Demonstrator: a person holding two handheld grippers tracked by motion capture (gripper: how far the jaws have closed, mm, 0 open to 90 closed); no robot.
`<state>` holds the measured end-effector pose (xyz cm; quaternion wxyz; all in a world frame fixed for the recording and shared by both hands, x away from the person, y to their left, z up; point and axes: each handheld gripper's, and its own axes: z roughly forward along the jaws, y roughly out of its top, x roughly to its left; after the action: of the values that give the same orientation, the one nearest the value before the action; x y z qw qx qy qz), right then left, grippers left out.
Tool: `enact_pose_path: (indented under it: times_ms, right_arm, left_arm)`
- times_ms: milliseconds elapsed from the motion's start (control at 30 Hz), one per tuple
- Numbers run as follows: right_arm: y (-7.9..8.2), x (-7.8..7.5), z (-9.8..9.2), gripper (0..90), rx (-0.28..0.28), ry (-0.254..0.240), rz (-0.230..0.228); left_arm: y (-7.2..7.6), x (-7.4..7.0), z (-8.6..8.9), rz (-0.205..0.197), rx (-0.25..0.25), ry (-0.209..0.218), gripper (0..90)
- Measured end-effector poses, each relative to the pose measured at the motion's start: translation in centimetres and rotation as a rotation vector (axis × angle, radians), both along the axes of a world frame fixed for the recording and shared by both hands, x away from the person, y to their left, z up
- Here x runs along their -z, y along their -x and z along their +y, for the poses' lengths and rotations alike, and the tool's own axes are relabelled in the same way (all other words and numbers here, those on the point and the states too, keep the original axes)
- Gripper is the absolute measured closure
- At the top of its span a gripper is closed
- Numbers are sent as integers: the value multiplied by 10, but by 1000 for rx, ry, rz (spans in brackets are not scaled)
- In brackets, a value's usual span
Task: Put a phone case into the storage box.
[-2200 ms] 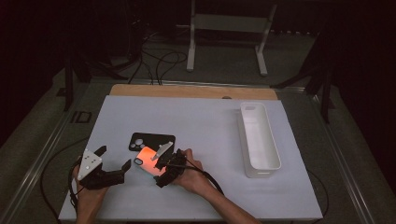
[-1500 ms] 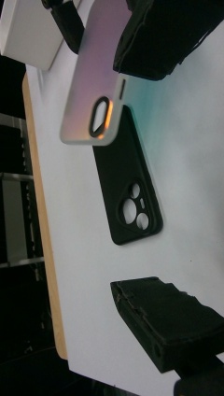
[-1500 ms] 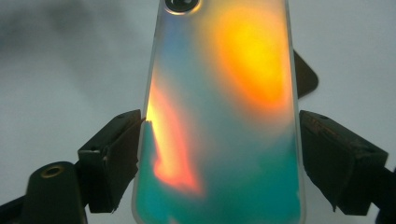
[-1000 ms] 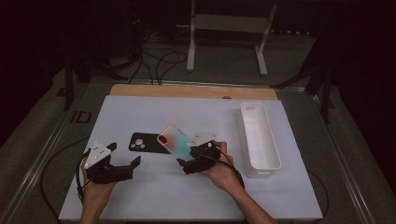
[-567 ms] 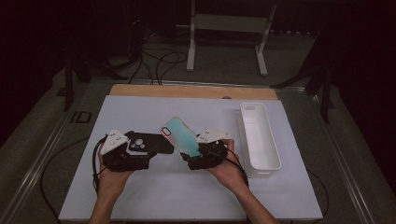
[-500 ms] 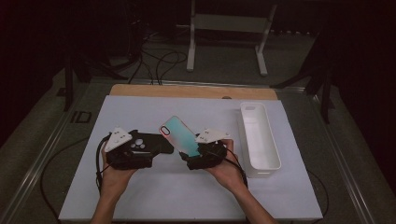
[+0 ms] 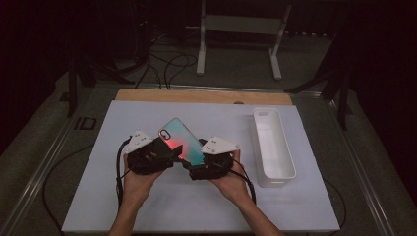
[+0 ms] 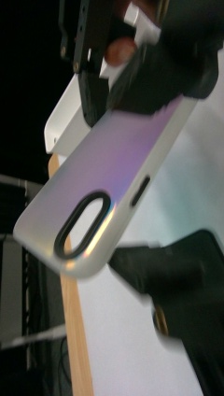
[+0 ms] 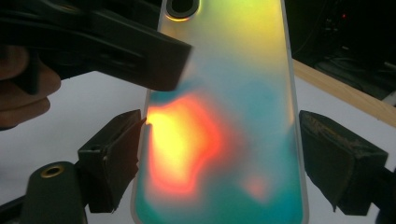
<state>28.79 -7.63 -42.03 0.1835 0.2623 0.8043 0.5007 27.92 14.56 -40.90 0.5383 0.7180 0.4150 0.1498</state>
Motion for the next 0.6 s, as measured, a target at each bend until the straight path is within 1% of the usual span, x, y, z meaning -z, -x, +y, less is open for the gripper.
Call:
enact_pose_path:
  times_ms: [67,100,167,233,300,400,467,500,567,600]
  right_arm:
    - [1,2,3,168,8,13,-18]
    - [2,3,4,169,16,17,-19]
    - [3,5,7,169,24,16,-17]
    - [3,7,9,169,38,12,-7]
    - [3,9,12,169,51,4,-3]
    - [5,10,14,169,65,-17,-4]
    - [6,10,16,169,67,-33,-7]
    - [7,10,17,169,62,-35,-10]
    - [9,10,19,169,55,-48,-13]
    - [10,10,21,168,46,-47,-13]
  left_arm:
    - [1,0,0,3,29,30,514]
    - [2,0,-1,-4,37,34,569]
    - [3,-1,-3,-13,49,46,654]
    - [4,-2,-4,-15,52,51,712]
    - [5,-2,-6,-19,57,50,749]
    - [4,-1,-8,-8,61,45,752]
    - [4,1,-11,-3,66,35,757]
    - [4,2,-12,3,73,31,762]
    - [4,3,-16,-1,79,22,791]
    - [4,4,-18,-4,69,15,805]
